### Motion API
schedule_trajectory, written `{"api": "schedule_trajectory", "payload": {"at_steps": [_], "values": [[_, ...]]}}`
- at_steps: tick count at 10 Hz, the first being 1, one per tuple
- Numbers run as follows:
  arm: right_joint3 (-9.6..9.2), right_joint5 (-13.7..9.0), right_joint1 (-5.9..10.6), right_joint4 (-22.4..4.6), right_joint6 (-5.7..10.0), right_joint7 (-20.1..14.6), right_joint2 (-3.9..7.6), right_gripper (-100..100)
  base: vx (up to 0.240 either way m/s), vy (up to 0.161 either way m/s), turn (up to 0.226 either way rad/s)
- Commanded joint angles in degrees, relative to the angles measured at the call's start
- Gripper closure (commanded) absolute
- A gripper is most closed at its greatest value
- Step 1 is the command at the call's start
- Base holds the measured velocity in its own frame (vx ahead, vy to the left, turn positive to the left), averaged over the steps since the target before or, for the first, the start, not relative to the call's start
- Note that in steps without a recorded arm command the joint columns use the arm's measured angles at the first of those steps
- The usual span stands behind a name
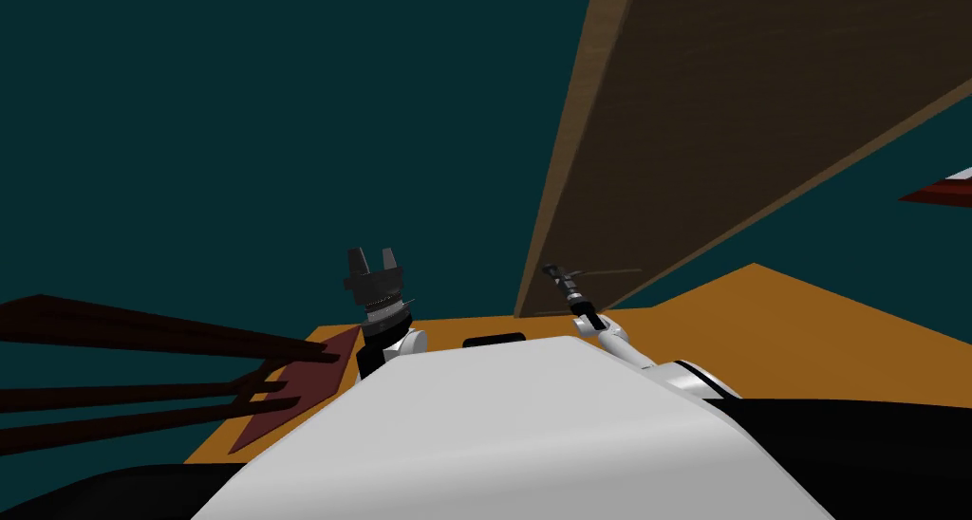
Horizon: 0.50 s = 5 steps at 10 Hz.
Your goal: Pull the door open
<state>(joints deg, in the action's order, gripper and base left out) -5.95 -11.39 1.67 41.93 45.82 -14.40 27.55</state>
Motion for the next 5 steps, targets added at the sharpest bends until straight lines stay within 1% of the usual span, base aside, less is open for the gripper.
{"api": "schedule_trajectory", "payload": {"at_steps": [1, 5], "values": [[-0.01, 0.0, -0.06, 0.1, -0.12, 0.0, -0.01, 100, 0.000, 0.000, 0.000], [-0.01, 0.0, -0.06, 0.1, -0.12, 0.0, -0.01, 100, -0.010, -0.001, 0.001]]}}
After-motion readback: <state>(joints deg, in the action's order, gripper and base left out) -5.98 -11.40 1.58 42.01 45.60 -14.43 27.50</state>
